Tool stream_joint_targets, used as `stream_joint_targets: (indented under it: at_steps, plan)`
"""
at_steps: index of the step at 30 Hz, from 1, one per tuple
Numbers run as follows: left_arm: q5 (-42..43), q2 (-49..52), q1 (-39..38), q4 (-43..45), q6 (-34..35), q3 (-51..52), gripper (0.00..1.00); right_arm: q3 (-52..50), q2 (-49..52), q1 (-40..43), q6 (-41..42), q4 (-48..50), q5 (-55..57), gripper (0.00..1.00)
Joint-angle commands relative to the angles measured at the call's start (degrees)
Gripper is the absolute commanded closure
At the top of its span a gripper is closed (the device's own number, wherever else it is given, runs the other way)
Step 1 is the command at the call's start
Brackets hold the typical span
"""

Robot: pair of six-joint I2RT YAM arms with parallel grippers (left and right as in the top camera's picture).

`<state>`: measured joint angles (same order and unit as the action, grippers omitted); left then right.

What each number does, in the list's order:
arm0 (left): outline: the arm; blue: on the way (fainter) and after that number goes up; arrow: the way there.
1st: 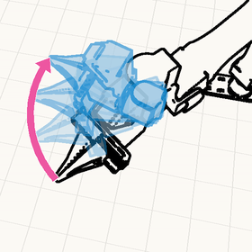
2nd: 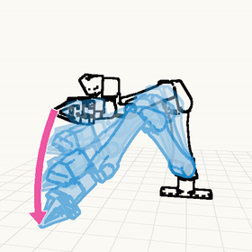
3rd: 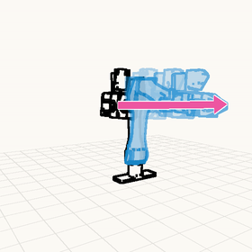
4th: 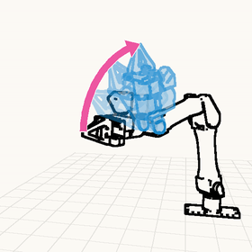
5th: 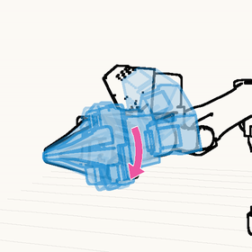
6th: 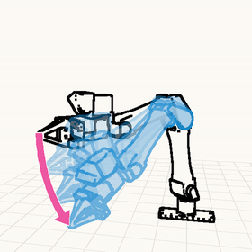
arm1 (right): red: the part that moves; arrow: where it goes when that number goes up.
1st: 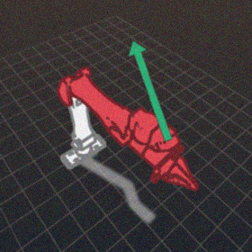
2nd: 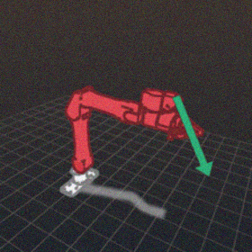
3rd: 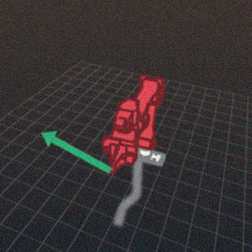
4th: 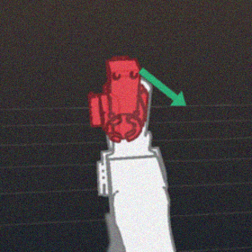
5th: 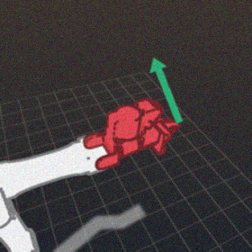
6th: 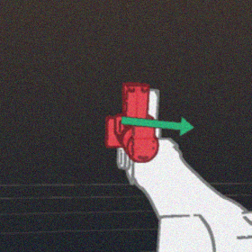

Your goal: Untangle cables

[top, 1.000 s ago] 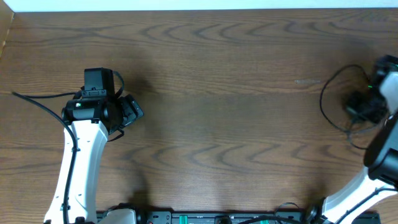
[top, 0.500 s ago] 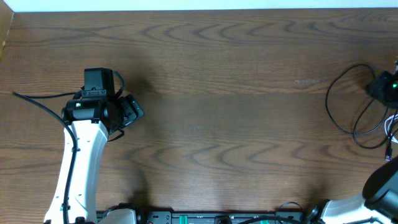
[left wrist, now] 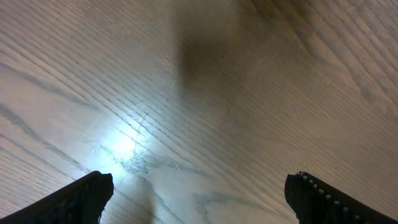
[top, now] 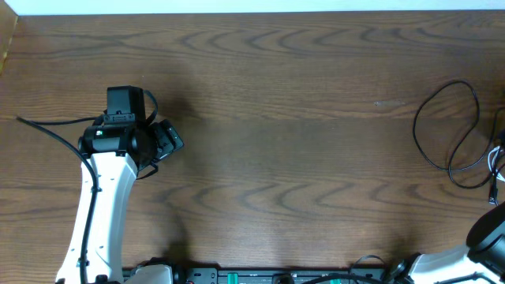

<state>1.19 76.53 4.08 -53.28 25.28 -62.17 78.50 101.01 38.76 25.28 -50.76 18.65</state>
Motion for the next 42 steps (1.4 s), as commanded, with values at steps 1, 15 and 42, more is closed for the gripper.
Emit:
stream_joint_targets:
  at_steps: [1, 15, 42]
  plan:
    - [-0.15, 0.42, 0.13, -0.04, -0.13, -0.81, 0.07, -0.55, 3.13, 4.46, 0.50, 2.25, -4.02, 0.75]
    - [-0.13, 0.42, 0.13, -0.07, -0.15, -0.81, 0.07, -0.57, 11.56, 14.23, -12.72, 19.50, -16.09, 0.82]
    - [-0.13, 0.42, 0.13, -0.26, -1.64, -0.81, 0.07, -0.57, 21.81, 3.76, -22.84, 33.42, -31.71, 0.89]
